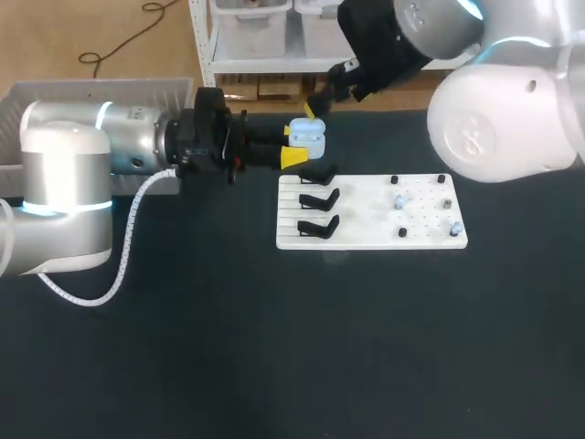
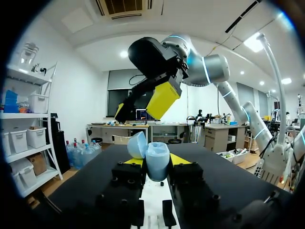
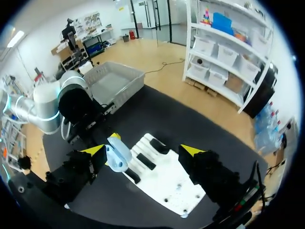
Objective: Pick up each earbud case from the left stands, insert the matching earbuds, close the lid, and place the case in the box.
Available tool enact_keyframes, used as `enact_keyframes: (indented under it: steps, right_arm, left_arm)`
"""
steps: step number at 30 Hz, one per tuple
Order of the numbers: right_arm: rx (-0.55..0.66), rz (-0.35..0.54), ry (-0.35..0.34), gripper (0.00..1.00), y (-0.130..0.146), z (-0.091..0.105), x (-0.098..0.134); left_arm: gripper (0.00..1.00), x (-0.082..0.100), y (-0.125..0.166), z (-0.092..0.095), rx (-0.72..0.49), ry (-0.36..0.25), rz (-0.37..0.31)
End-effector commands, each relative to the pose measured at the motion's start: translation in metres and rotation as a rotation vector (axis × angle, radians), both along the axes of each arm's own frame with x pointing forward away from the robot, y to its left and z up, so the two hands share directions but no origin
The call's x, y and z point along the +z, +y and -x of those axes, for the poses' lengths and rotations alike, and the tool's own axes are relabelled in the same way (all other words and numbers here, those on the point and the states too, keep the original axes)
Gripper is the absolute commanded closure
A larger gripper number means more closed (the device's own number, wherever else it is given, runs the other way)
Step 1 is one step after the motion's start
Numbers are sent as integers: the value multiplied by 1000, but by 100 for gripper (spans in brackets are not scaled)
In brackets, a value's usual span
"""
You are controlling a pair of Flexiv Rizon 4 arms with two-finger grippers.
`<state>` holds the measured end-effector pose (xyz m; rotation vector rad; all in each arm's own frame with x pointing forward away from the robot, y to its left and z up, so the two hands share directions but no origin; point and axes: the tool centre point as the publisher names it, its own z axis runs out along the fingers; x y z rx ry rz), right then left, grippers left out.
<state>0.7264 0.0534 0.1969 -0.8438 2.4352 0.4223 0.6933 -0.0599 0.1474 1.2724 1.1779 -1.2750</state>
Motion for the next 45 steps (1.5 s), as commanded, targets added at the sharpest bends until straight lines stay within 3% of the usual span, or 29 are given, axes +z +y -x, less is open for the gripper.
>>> enact_keyframes:
  steps: [1,5,11,18,27,33,35,37,39,40,43,45]
  right_arm:
    - [-30,115,-70,0,-16,23,15]
    - [-34,250,-84,0,-40,33,22]
    - [-92,331,4,0,-87,47,11]
    - [-222,422,77,0,-132,67,-13]
    - [-236,496,194,0,-151,94,-58]
    - [-226,513,243,1,-161,100,-79]
    - [-221,519,258,17,-163,103,-86]
    - [-211,519,280,20,-164,105,-94]
    - [-201,522,295,42,-165,106,-103]
    - [-194,527,303,46,-166,106,-107]
    - [-183,537,316,34,-166,107,-117]
    - [-181,537,320,38,-168,106,-122]
  left_arm:
    - [100,-1,0,0,1,-2,3]
    - [100,-1,0,0,1,-2,3]
    - [100,6,0,3,0,-33,52]
    - [100,3,-2,7,-14,-79,54]
    - [100,-1,-1,7,-13,-77,50]
    - [100,-1,-1,7,-13,-77,50]
    - [100,-1,-1,7,-13,-77,50]
    - [100,-1,-1,7,-13,-77,50]
    - [100,-1,-1,7,-13,-77,50]
    - [100,-1,-1,7,-13,-77,50]
    - [100,-1,-1,7,-13,-77,50]
    - [100,-1,-1,7,-13,-77,50]
